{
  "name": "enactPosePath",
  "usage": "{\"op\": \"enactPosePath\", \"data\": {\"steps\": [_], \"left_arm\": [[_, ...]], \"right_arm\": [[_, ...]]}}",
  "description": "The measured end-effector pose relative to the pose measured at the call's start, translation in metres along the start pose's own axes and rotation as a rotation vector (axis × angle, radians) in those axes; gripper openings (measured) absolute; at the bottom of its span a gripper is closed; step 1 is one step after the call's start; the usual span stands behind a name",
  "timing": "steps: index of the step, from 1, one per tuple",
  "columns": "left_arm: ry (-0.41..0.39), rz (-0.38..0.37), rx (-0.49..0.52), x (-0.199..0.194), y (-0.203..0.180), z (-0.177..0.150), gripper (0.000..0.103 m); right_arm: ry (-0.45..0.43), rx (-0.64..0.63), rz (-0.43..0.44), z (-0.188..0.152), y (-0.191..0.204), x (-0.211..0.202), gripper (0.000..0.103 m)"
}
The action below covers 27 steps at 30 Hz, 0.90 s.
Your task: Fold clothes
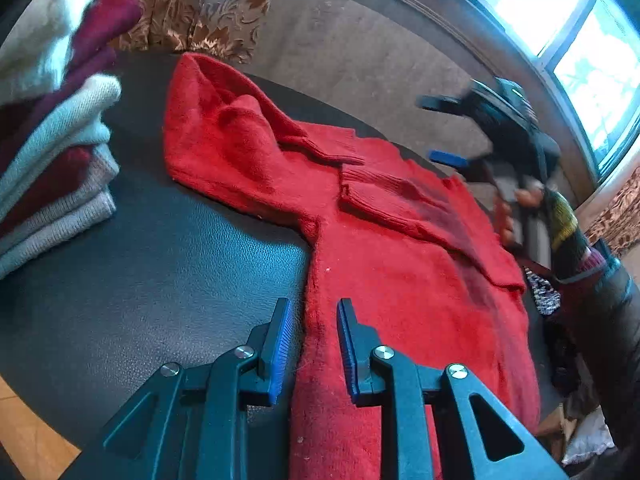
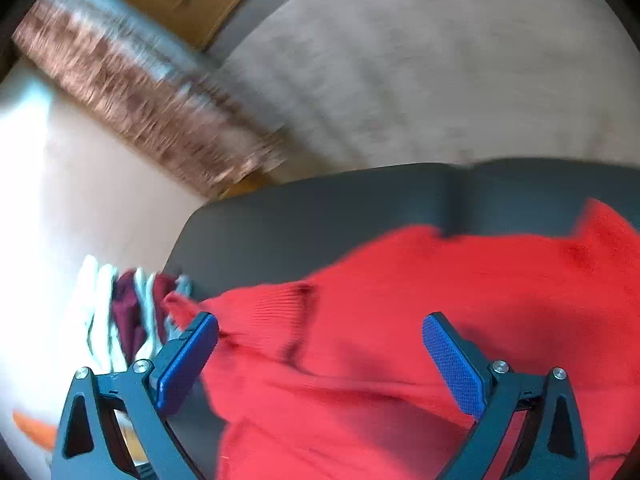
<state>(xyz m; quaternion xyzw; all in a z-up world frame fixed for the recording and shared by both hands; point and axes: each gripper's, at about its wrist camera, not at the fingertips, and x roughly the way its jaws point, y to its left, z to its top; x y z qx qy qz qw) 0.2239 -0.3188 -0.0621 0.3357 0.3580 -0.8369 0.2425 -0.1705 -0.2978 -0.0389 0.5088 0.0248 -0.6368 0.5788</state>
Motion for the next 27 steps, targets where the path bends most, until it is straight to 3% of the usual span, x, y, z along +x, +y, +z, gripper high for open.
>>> {"op": "enactPosePath", "data": {"steps": [6,8,9,10,12,14,16,20,23,27], "left_arm": [[0.021,-0.024,-0.088,-0.006,0.033,-0.012,0.022],[0.031,-0.027,-0.124,-0.006,0.045,-0.017,0.023],[0.035,-0.027,-0.138,-0.003,0.049,-0.018,0.023],[0.039,-0.03,-0.151,-0.001,0.054,-0.02,0.023],[0.045,-0.035,-0.174,0.003,0.061,-0.022,0.023],[0.04,-0.042,-0.178,0.005,0.062,-0.024,0.023],[0.04,-0.037,-0.168,0.004,0.061,-0.024,0.023],[0.036,-0.031,-0.163,0.003,0.058,-0.026,0.023],[0.032,-0.014,-0.167,0.001,0.059,-0.031,0.023],[0.022,0.003,-0.164,-0.005,0.054,-0.039,0.023]], "right_arm": [[0.117,-0.115,-0.13,0.01,0.043,0.071,0.098],[0.161,-0.15,-0.179,0.007,0.051,0.089,0.085],[0.177,-0.174,-0.215,0.006,0.055,0.095,0.071],[0.196,-0.202,-0.243,0.002,0.058,0.1,0.051],[0.231,-0.254,-0.292,-0.003,0.065,0.109,0.029],[0.25,-0.301,-0.328,-0.004,0.074,0.113,0.024],[0.251,-0.343,-0.349,-0.006,0.086,0.11,0.01],[0.165,-0.539,-0.373,0.004,0.146,0.078,0.01],[0.074,-0.746,-0.409,0.006,0.199,0.031,0.01],[-0.097,-1.027,-0.528,-0.017,0.249,-0.056,0.01]]}}
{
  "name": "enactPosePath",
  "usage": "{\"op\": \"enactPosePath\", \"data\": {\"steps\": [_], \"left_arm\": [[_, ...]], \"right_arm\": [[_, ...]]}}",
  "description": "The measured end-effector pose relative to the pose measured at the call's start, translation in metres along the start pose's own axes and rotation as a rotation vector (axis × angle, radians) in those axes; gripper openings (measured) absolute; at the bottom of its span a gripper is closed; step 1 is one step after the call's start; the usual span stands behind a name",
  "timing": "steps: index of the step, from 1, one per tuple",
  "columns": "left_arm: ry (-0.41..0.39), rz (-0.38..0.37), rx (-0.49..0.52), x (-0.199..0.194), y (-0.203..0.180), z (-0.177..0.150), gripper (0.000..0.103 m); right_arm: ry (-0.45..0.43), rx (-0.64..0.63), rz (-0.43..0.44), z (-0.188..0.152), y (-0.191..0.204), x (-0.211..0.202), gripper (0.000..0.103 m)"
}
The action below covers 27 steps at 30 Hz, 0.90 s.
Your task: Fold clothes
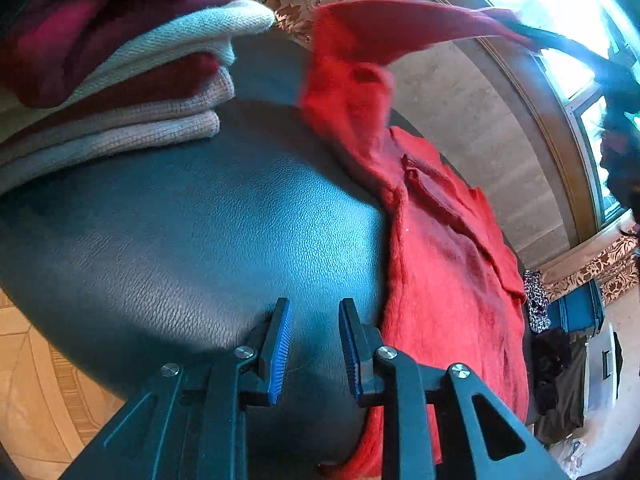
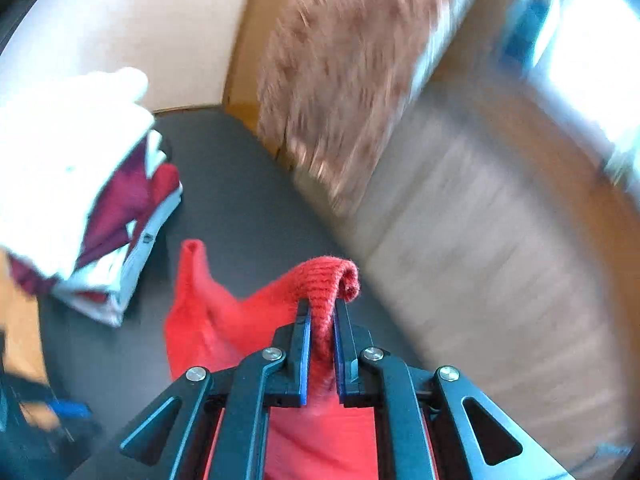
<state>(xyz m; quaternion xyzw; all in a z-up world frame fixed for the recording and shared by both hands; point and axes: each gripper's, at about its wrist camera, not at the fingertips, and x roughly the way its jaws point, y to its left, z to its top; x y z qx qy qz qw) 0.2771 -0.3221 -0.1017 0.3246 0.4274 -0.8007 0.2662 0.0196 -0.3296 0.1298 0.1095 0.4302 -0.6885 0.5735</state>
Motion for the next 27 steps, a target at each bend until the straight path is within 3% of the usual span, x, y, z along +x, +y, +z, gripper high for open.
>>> {"op": "enactPosePath", "data": {"steps": [2,5,8,11,12,16,18,19,22,25,27], "left_arm": [[-0.003,0.004,0.011,-0.002,-0.005,-0.004,0.023],[-0.008,0.005,0.043,-0.001,-0.019,-0.008,0.023],[-0.012,0.004,0.097,0.0,-0.037,-0.006,0.023],[-0.014,-0.009,0.151,0.003,-0.054,0.004,0.024],[-0.013,-0.013,0.168,0.005,-0.06,0.009,0.024],[-0.008,0.021,0.231,0.015,-0.075,0.03,0.024],[-0.007,0.065,0.29,0.018,-0.08,0.04,0.024],[-0.011,0.085,0.324,0.019,-0.083,0.045,0.024],[-0.036,0.145,0.43,0.027,-0.097,0.066,0.024],[-0.04,0.201,0.511,0.04,-0.106,0.084,0.025],[-0.039,0.233,0.572,0.051,-0.114,0.092,0.026]], "right_arm": [[-0.053,-0.097,-0.112,-0.012,-0.001,-0.044,0.01],[-0.058,-0.057,-0.168,-0.065,-0.014,-0.093,0.01],[-0.008,0.126,-0.148,-0.149,-0.023,-0.125,0.01],[0.095,0.356,-0.092,-0.245,-0.027,-0.13,0.02],[0.146,0.468,-0.065,-0.284,-0.023,-0.126,0.027],[0.229,0.85,0.06,-0.394,0.002,-0.126,0.032],[0.203,1.036,0.146,-0.432,0.015,-0.131,0.037],[0.179,1.128,0.2,-0.447,0.022,-0.134,0.048],[0.03,1.401,0.4,-0.476,0.035,-0.139,0.076],[-0.124,1.556,0.558,-0.479,0.033,-0.138,0.087],[-0.137,1.549,0.534,-0.472,0.026,-0.136,0.093]]}}
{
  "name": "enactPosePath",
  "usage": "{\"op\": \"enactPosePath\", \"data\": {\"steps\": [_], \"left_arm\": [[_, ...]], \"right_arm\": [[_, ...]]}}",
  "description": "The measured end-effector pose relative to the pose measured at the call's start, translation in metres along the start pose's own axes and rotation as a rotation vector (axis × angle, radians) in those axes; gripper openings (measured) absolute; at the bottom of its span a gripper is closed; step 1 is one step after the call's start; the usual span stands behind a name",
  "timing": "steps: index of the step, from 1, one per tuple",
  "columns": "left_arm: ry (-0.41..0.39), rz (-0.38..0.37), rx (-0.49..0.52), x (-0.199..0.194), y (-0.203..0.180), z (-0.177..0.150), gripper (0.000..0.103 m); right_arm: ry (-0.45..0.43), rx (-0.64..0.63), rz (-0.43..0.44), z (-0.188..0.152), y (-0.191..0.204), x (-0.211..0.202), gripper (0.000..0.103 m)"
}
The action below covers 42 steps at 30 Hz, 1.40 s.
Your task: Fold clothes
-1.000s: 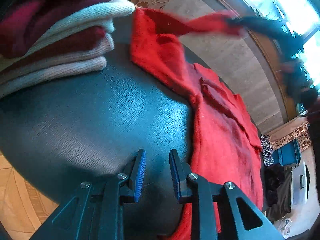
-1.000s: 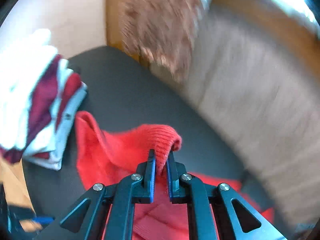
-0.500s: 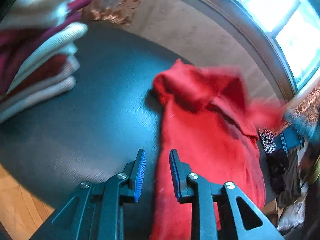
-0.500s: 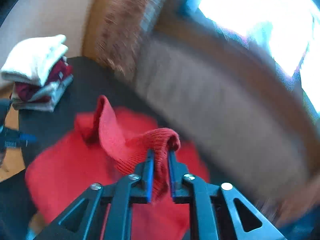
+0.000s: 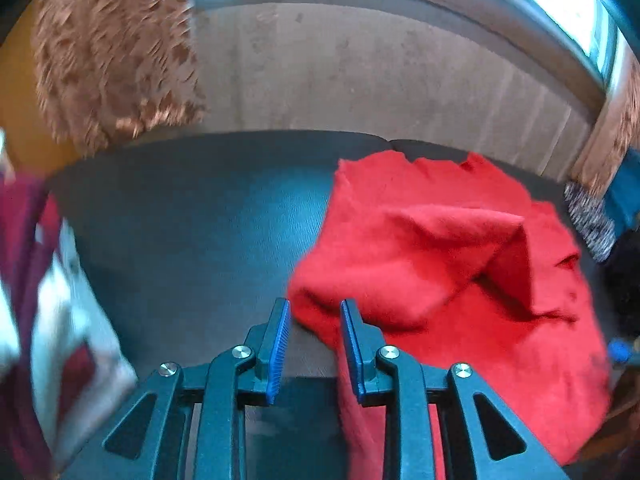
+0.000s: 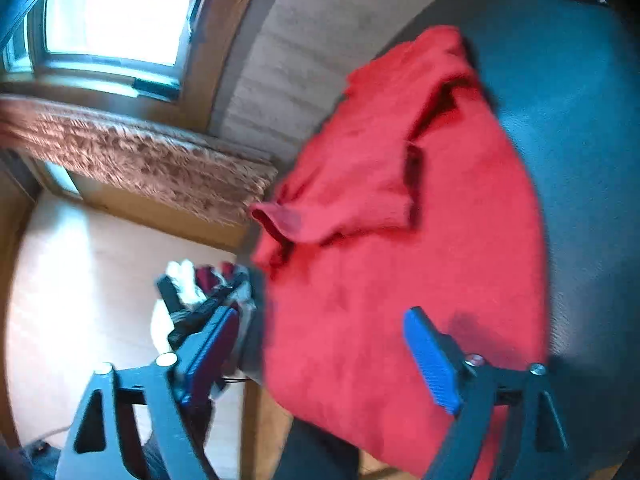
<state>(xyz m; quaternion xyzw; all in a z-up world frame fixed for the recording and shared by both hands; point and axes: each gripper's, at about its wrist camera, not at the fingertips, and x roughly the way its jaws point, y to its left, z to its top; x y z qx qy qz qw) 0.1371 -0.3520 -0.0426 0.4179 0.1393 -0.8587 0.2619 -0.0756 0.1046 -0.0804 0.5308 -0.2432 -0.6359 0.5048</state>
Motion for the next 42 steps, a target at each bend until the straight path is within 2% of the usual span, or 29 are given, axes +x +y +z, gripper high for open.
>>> {"op": "enactPosePath", "data": {"steps": [3,7,11,14,19,21,24,26,28,29,32,36,40,42], "left_arm": [[0.023,0.024,0.074,0.028,-0.007,0.018,0.026],[0.032,-0.039,0.118,0.042,-0.007,0.025,0.027],[0.056,-0.096,0.179,0.055,-0.008,0.031,0.029],[0.086,-0.151,0.203,0.068,-0.005,0.038,0.033],[0.124,-0.288,0.188,0.078,0.002,0.048,0.034],[0.147,-0.32,0.198,0.083,-0.001,0.05,0.035],[0.214,-0.38,0.166,0.088,-0.001,0.054,0.034],[0.262,-0.427,0.144,0.088,-0.003,0.056,0.031],[0.25,-0.396,0.202,0.082,-0.011,0.053,0.023],[0.243,-0.379,0.228,0.078,-0.015,0.052,0.015],[0.179,-0.315,0.26,0.065,-0.018,0.048,0.01],[0.06,-0.276,0.115,0.043,0.0,0.048,0.008],[-0.05,-0.19,0.042,0.018,0.006,0.044,0.008],[-0.117,-0.126,-0.017,0.004,0.012,0.042,0.008]], "right_arm": [[-0.019,-0.075,-0.096,0.018,0.014,0.014,0.102],[-0.023,-0.243,-0.253,0.048,0.031,0.045,0.103],[0.064,-0.313,-0.32,0.073,0.03,0.077,0.103],[0.136,-0.31,-0.352,0.084,0.021,0.1,0.103],[0.178,-0.325,-0.372,0.092,0.012,0.118,0.102],[0.205,-0.338,-0.374,0.095,0.011,0.123,0.102],[0.246,-0.335,-0.392,0.099,0.014,0.13,0.099],[0.255,-0.314,-0.414,0.104,0.014,0.131,0.085],[0.271,-0.312,-0.457,0.108,0.014,0.132,0.031],[0.284,-0.311,-0.468,0.109,0.013,0.133,0.023],[0.327,-0.41,-0.561,0.103,0.027,0.141,0.018],[0.301,-0.618,-0.637,0.104,0.078,0.145,0.016],[0.178,-0.901,-0.717,0.126,0.167,0.148,0.015],[0.065,-1.039,-0.748,0.134,0.214,0.142,0.015]]}}
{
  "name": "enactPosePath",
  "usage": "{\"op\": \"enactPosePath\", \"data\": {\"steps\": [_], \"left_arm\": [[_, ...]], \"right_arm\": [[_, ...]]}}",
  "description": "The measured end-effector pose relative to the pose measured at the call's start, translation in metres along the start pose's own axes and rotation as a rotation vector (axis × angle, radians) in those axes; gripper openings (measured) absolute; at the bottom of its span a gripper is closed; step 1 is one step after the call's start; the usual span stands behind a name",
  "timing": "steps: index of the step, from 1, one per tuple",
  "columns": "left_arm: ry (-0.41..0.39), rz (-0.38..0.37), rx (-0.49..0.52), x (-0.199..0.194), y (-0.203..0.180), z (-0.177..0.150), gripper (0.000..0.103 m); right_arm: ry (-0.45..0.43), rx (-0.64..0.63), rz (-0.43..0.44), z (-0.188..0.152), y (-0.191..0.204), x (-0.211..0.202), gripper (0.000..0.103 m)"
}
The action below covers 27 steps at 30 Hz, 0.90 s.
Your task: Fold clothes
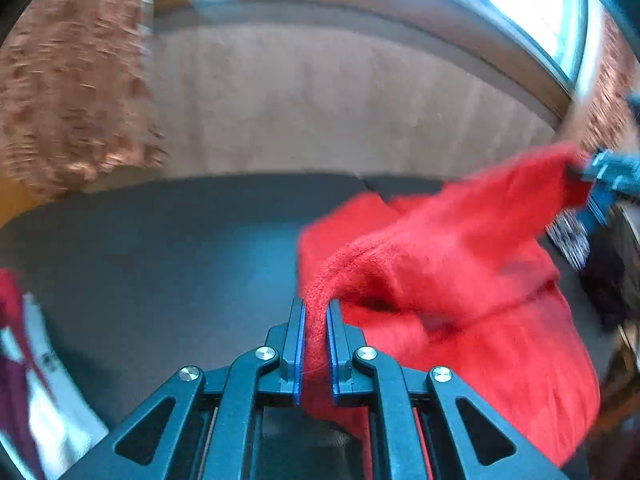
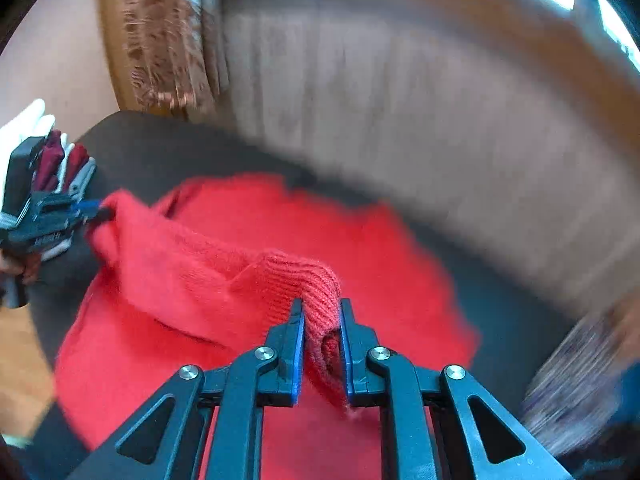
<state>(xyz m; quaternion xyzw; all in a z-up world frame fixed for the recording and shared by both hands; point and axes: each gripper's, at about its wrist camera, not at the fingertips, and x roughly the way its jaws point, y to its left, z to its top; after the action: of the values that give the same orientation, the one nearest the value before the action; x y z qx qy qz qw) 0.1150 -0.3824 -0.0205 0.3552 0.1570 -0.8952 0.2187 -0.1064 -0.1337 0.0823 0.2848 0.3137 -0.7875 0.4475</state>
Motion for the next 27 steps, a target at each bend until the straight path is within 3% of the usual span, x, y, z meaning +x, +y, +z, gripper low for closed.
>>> {"op": "enactPosePath", "data": {"steps": [3,5,6,7,8,10,13,17,19,21,23,27], "left_arm": [[-0.114,0.109,-0.011,-0.021,-0.004,-0.013,0.009],[-0.169,0.165,0.007,-0.031,-0.016,-0.03,0.01],[-0.17,0.168,0.017,-0.03,-0.024,-0.038,0.011],[-0.152,0.151,0.037,-0.029,-0.031,-0.049,0.013],[-0.124,0.135,0.057,-0.026,-0.038,-0.06,0.015],[-0.08,0.122,0.077,-0.022,-0.045,-0.075,0.015],[-0.025,0.11,0.086,-0.019,-0.051,-0.095,0.015],[-0.009,0.088,-0.029,-0.032,-0.045,-0.106,0.015],[-0.008,0.085,-0.059,-0.037,-0.049,-0.111,0.015],[-0.02,0.07,-0.069,-0.037,-0.054,-0.113,0.016],[-0.027,0.047,-0.081,-0.034,-0.063,-0.112,0.018],[-0.007,-0.001,-0.132,-0.018,-0.074,-0.104,0.02]], "right_arm": [[-0.223,-0.118,-0.189,0.026,0.007,-0.049,0.016],[-0.298,-0.151,-0.324,0.011,0.008,-0.057,0.031],[-0.322,-0.154,-0.396,-0.003,0.007,-0.055,0.057],[-0.275,-0.131,-0.417,-0.023,0.001,-0.044,0.087],[-0.211,-0.1,-0.423,-0.045,-0.006,-0.029,0.094],[-0.018,0.059,-0.321,-0.104,-0.022,0.006,0.091],[0.131,0.269,-0.189,-0.172,-0.029,0.029,0.089],[0.138,0.54,0.055,-0.211,-0.034,0.033,0.089],[0.106,0.653,0.146,-0.208,-0.037,0.035,0.09],[0.102,0.715,0.161,-0.193,-0.038,0.039,0.091],[0.098,0.651,0.133,-0.17,-0.03,0.044,0.091],[0.109,0.46,0.037,-0.132,-0.008,0.059,0.101]]}}
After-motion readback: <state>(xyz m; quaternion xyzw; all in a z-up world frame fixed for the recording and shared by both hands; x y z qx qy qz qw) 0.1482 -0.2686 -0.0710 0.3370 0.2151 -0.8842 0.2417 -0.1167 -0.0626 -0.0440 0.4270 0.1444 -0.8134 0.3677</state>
